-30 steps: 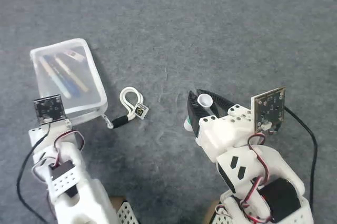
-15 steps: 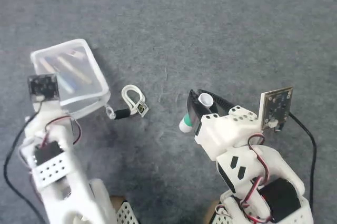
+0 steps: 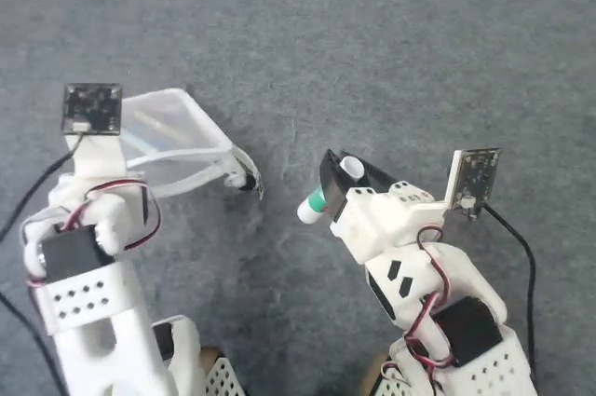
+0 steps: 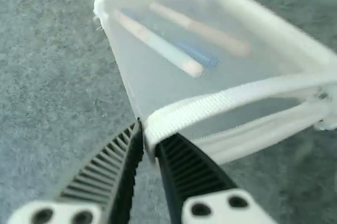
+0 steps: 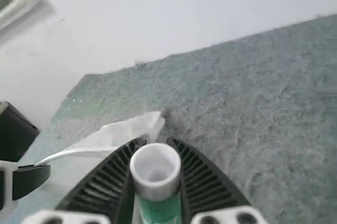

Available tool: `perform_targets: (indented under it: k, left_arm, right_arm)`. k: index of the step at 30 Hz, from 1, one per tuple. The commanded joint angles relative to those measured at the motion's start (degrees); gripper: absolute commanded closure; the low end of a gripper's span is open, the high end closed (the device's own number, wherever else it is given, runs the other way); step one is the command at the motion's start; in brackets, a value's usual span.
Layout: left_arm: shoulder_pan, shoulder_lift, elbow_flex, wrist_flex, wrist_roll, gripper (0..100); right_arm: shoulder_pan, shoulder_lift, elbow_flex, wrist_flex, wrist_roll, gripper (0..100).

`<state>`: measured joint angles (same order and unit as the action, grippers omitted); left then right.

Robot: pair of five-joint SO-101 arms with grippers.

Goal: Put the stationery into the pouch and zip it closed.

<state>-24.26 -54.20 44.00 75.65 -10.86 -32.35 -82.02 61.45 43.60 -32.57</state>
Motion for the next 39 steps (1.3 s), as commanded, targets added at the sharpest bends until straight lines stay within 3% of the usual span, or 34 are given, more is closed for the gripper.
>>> perform_targets:
  k: [1, 9, 13, 21, 24, 32, 39]
  left_arm:
    - [6.15, 0.44, -11.91, 6.07, 3.78, 99]
    - [15.38, 1.23, -27.12, 13.80, 7.65, 99]
    - [17.14, 8.97, -33.19, 16.70, 8.00, 99]
    - [16.70, 21.80, -40.04, 16.79, 8.26, 99]
    - [16.70, 22.15, -40.31, 16.62, 10.11, 99]
    - [16.70, 21.98, -40.13, 16.97, 10.37, 99]
    - [16.70, 21.98, -40.04, 16.97, 12.31, 99]
  right_arm:
    - [0.84, -1.80, -0.62, -3.03, -1.05, 99.3]
    - [0.92, -4.09, -0.70, -3.21, -0.88, 99.3]
    - [2.59, -10.86, -0.70, -3.74, 2.20, 99.3]
    - [4.18, -17.19, -0.35, -17.71, 9.23, 99.3]
    - [3.91, -14.11, -0.44, -26.51, 11.16, 99.3]
    - [-8.66, 4.26, -0.70, -43.91, 18.37, 99.3]
    - [-13.67, 20.18, -0.79, -59.56, 23.12, 99.3]
